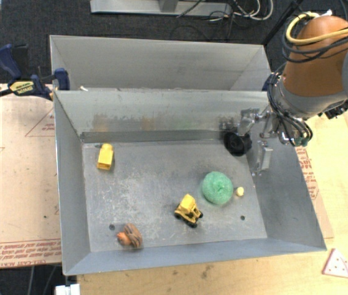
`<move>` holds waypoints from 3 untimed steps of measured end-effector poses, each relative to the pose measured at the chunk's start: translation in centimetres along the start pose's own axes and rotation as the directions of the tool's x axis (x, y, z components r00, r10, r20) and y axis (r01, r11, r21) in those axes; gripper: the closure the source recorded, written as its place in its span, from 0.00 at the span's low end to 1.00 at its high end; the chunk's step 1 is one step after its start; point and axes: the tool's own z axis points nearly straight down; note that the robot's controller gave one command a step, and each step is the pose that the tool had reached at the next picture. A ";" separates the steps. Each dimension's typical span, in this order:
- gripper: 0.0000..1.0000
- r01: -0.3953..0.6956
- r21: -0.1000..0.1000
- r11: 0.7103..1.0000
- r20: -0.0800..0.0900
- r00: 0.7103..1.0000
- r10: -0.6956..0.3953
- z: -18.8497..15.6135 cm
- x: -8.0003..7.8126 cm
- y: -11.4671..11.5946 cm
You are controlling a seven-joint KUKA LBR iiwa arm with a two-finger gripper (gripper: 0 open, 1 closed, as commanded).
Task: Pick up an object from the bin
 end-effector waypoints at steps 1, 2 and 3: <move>0.00 0.002 0.001 1.000 0.008 1.000 -0.002 -0.5 -0.1 0.0; 0.00 0.038 0.002 0.999 0.014 0.999 -0.039 4.5 0.9 -0.9; 0.00 -0.051 0.000 0.999 0.004 0.999 0.051 7.8 1.1 -0.4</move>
Offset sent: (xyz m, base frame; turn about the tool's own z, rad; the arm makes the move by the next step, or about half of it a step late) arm -0.0172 -0.0137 -0.0706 -0.0550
